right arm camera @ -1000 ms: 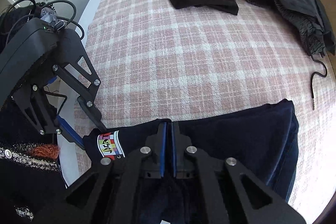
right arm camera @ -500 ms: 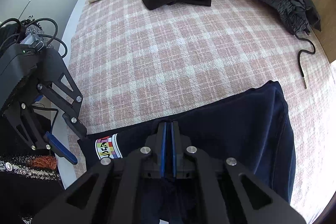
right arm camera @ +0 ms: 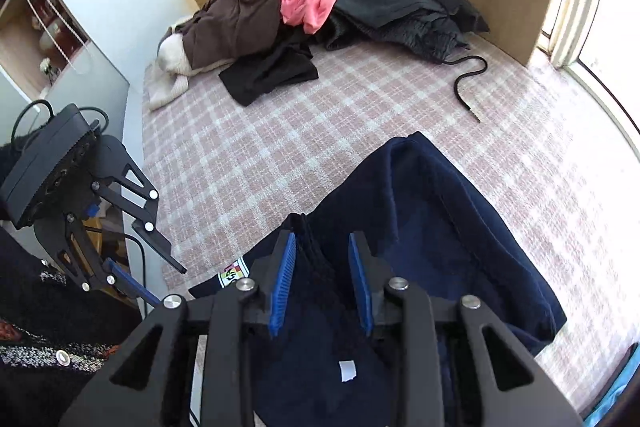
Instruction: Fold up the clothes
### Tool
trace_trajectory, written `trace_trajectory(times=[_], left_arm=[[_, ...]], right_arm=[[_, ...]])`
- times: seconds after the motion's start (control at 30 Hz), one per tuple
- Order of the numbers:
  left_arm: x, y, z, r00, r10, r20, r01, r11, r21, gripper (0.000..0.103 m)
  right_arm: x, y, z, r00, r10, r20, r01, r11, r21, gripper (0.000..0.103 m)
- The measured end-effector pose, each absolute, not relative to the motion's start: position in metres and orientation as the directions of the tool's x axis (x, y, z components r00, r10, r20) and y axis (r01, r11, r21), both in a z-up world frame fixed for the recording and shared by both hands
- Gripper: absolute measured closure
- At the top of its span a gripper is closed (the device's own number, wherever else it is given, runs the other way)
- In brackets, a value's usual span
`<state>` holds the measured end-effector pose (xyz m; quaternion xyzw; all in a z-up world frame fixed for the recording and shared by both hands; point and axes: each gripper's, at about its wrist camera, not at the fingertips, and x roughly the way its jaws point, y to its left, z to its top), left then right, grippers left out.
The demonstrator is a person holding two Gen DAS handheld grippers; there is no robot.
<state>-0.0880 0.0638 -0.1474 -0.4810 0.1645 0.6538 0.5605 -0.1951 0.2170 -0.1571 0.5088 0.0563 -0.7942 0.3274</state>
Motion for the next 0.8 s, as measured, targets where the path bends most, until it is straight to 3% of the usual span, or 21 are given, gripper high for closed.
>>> trace_trajectory(times=[0.07,0.17,0.23,0.33,0.43,0.47,0.57,0.7,0.8], left_arm=[[-0.090,0.065,-0.135,0.073,0.586,-0.807,-0.901,-0.309,-0.306,0.070],[-0.099,0.080,-0.135,0.058,0.585,-0.809,-0.910,-0.301,-0.283,0.068],[-0.108,0.093,-0.156,0.088,0.542,-0.836,-0.905,-0.307,-0.294,0.068],[-0.113,0.099,-0.178,0.104,0.476,-0.873,-0.903,-0.323,-0.284,0.069],[-0.120,0.097,-0.178,0.082,0.455,-0.887,-0.907,-0.335,-0.256,0.068],[-0.124,0.097,-0.171,0.056,0.464,-0.884,-0.912,-0.336,-0.235,0.068],[-0.138,0.098,-0.151,-0.021,0.491,-0.871,-0.924,-0.342,-0.170,0.067],[-0.170,0.106,-0.132,-0.136,0.471,-0.871,-0.935,-0.351,-0.044,0.057],[-0.203,0.119,-0.127,-0.179,0.410,-0.894,-0.934,-0.356,0.024,0.057]], right_arm=[[-0.180,0.229,-0.151,-0.312,-0.487,-0.815,0.516,-0.808,0.285,0.065],[-0.161,0.229,-0.178,-0.302,-0.426,-0.853,0.445,-0.854,0.270,0.067],[-0.155,0.228,-0.204,-0.282,-0.368,-0.886,0.423,-0.877,0.229,0.081],[-0.147,0.225,-0.243,-0.251,-0.280,-0.927,0.390,-0.905,0.168,0.088],[-0.134,0.263,-0.212,-0.361,-0.426,-0.830,0.301,-0.895,0.328,0.088],[-0.129,0.277,-0.200,-0.410,-0.410,-0.815,0.273,-0.908,0.319,0.087],[-0.125,0.313,-0.180,-0.479,-0.310,-0.822,0.233,-0.947,0.221,0.062],[-0.140,0.348,-0.178,-0.446,-0.169,-0.879,0.253,-0.966,0.057,0.060],[-0.148,0.350,-0.188,-0.340,-0.292,-0.894,0.316,-0.931,0.184,0.060]])
